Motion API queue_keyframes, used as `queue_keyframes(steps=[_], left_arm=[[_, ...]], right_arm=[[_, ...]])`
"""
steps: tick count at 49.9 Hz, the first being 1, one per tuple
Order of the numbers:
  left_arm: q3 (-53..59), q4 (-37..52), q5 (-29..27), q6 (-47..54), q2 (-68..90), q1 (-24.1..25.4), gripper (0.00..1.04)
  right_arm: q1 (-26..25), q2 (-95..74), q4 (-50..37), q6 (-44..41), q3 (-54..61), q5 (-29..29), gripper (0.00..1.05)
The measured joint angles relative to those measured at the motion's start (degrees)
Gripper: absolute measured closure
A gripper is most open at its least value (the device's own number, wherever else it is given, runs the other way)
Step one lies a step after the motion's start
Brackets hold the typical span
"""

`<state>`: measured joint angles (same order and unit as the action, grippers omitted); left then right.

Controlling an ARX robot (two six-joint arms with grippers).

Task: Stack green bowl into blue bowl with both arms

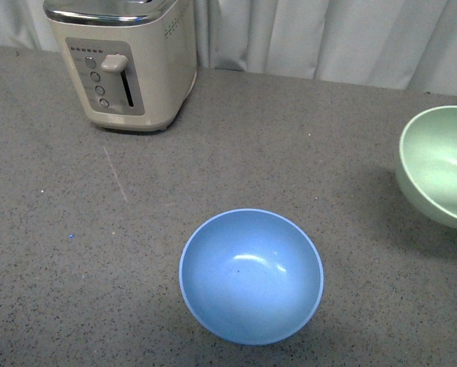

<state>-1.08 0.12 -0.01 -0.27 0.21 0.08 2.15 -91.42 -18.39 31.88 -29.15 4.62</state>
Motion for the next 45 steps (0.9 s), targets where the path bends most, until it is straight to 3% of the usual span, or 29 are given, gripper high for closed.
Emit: queue_keyframes(steps=[24, 45], left_arm=[[0.0, 0.0, 0.0, 0.0, 0.0, 0.0, 0.06], [0.0, 0.0, 0.0, 0.0, 0.0, 0.0, 0.06]], right_arm=[[20.8, 0.8, -1.3, 5.6, -0.9, 1.4, 1.03], [28.2, 2.6, -0.9, 7.8, -1.2, 3.3, 1.03]])
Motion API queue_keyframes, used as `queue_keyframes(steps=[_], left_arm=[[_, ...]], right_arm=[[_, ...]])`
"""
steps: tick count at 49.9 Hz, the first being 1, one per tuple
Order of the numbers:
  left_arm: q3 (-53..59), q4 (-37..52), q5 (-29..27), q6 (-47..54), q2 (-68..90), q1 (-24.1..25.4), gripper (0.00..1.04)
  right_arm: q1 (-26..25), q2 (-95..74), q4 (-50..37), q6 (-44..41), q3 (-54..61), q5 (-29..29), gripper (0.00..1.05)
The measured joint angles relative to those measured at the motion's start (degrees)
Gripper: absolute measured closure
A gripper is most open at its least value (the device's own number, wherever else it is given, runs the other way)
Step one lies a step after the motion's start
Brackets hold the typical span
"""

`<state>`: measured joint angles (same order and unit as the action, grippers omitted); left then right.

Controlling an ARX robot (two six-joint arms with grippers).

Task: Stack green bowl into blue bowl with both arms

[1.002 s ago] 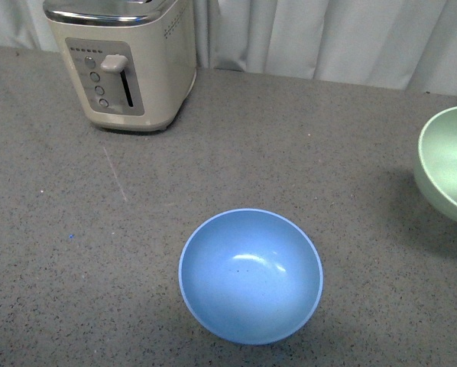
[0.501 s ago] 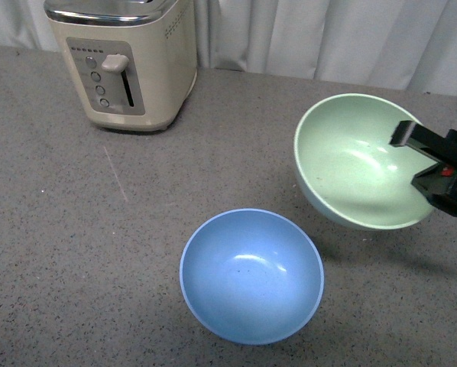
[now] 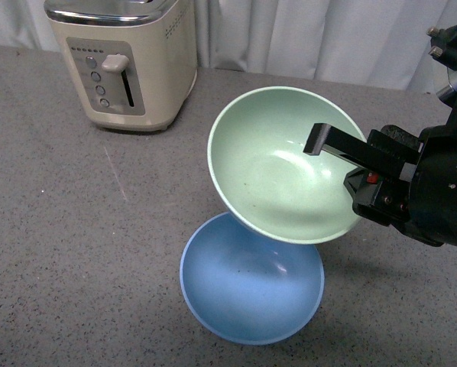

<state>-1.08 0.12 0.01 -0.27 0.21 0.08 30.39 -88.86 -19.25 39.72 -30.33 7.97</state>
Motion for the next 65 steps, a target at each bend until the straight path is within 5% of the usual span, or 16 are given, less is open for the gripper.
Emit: queue_keyframes(steps=[37, 62, 65], left_arm=[[0.0, 0.0, 0.0, 0.0, 0.0, 0.0, 0.06], [0.0, 0.0, 0.0, 0.0, 0.0, 0.0, 0.06], [0.0, 0.0, 0.0, 0.0, 0.0, 0.0, 0.06]], right_arm=[[4.9, 2.6, 3.9, 1.5, 2.0, 2.4, 1.03], [0.8, 4.5, 5.0, -1.0, 1.9, 4.3, 0.07], [-1.6, 5.4, 5.0, -2.7, 1.9, 5.6, 0.09]])
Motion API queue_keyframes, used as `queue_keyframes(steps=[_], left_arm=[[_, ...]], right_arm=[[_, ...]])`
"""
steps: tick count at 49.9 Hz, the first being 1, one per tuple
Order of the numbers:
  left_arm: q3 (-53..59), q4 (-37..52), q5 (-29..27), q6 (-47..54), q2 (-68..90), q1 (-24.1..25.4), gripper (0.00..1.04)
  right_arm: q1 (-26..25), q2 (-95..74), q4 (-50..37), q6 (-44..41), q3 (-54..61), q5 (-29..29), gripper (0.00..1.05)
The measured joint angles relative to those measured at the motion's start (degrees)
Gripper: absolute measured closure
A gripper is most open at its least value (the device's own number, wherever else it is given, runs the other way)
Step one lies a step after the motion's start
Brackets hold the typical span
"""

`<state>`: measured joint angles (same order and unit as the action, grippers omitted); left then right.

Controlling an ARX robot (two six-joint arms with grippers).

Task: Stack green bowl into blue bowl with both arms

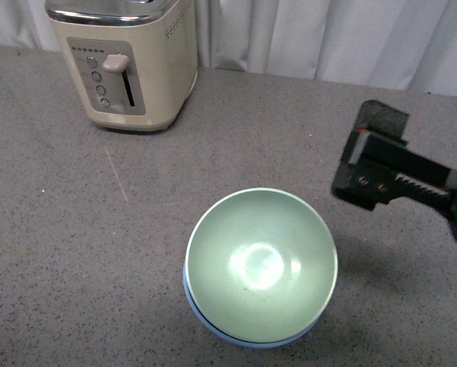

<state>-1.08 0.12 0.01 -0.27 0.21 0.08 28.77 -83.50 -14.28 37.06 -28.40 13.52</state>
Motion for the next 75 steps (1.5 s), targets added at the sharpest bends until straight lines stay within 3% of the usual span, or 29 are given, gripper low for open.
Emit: queue_keyframes(steps=[11, 13, 17, 21, 27, 35, 41, 60, 68, 75], left_arm=[[0.0, 0.0, 0.0, 0.0, 0.0, 0.0, 0.06], [0.0, 0.0, 0.0, 0.0, 0.0, 0.0, 0.06], [0.0, 0.0, 0.1, 0.0, -0.1, 0.0, 0.06], [0.0, 0.0, 0.0, 0.0, 0.0, 0.0, 0.06], [0.0, 0.0, 0.0, 0.0, 0.0, 0.0, 0.06], [0.0, 0.0, 0.0, 0.0, 0.0, 0.0, 0.06], [0.0, -0.1, 0.0, 0.0, 0.0, 0.0, 0.06], [0.0, -0.1, 0.0, 0.0, 0.0, 0.0, 0.06], [0.0, -0.1, 0.0, 0.0, 0.0, 0.0, 0.06], [0.0, -0.1, 0.0, 0.0, 0.0, 0.0, 0.06]], right_arm=[[-7.9, 7.1, 2.7, -5.8, 0.8, 1.8, 0.09], [-8.6, 7.4, -0.1, -8.0, 2.1, 2.8, 0.11], [-12.5, 7.9, -31.8, -22.4, 14.8, 1.4, 0.30], [-15.4, 15.3, -41.0, -30.3, 21.6, -1.0, 0.44], [-19.2, 30.6, -32.6, -34.4, 26.1, -4.6, 0.62], [-26.6, 57.8, -6.4, -36.1, 28.1, -12.9, 0.87], [-28.6, 76.9, 10.9, -36.5, 28.0, -13.2, 1.04], [-28.7, 83.3, 14.4, -36.9, 28.0, -13.6, 1.04], [-28.7, 83.3, 14.4, -36.9, 28.0, -13.6, 0.69], [-28.7, 83.2, 14.4, -36.9, 28.0, -13.6, 0.48]])
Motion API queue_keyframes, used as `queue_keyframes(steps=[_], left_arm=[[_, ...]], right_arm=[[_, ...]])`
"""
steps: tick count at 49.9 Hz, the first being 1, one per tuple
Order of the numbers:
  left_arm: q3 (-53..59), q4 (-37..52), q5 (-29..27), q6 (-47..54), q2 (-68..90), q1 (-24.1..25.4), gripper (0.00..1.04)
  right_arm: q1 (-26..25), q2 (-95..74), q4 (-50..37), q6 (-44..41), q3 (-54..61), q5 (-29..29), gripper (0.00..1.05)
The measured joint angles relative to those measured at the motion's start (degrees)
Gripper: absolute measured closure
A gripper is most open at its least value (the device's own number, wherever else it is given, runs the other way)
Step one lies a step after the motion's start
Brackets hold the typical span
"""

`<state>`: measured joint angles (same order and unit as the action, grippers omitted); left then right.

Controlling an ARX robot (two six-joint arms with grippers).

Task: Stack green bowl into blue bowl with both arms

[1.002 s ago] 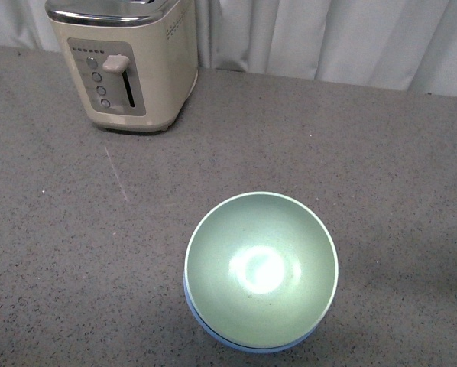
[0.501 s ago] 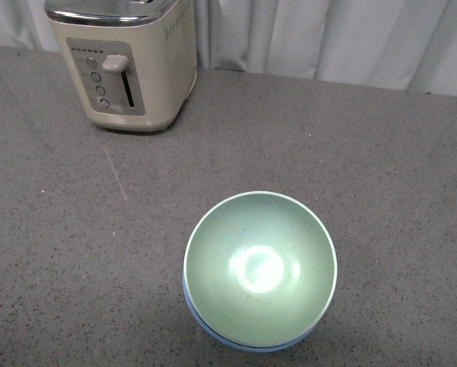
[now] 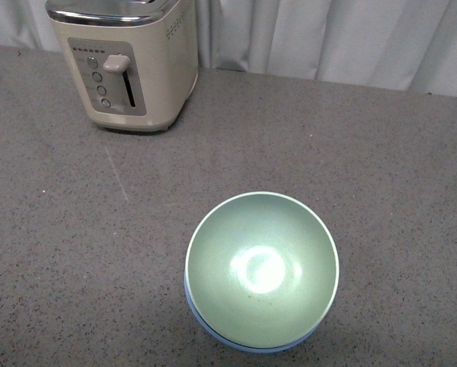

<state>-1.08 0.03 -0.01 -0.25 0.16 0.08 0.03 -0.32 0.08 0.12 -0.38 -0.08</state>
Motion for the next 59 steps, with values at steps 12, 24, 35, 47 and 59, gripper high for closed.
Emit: queue_keyframes(steps=[12, 24, 35, 47, 59], left_arm=[[0.0, 0.0, 0.0, 0.0, 0.0, 0.0, 0.06], [0.0, 0.0, 0.0, 0.0, 0.0, 0.0, 0.06], [0.0, 0.0, 0.0, 0.0, 0.0, 0.0, 0.06], [0.0, 0.0, 0.0, 0.0, 0.0, 0.0, 0.06], [0.0, 0.0, 0.0, 0.0, 0.0, 0.0, 0.06]], right_arm=[[0.0, 0.1, 0.0, 0.1, 0.0, 0.0, 0.08], [0.0, 0.1, 0.0, 0.0, 0.0, 0.0, 0.09], [0.0, 0.1, 0.0, 0.0, 0.0, 0.0, 0.09], [0.0, 0.1, 0.0, 0.0, 0.0, 0.0, 0.09], [0.0, 0.1, 0.0, 0.0, 0.0, 0.0, 0.09]])
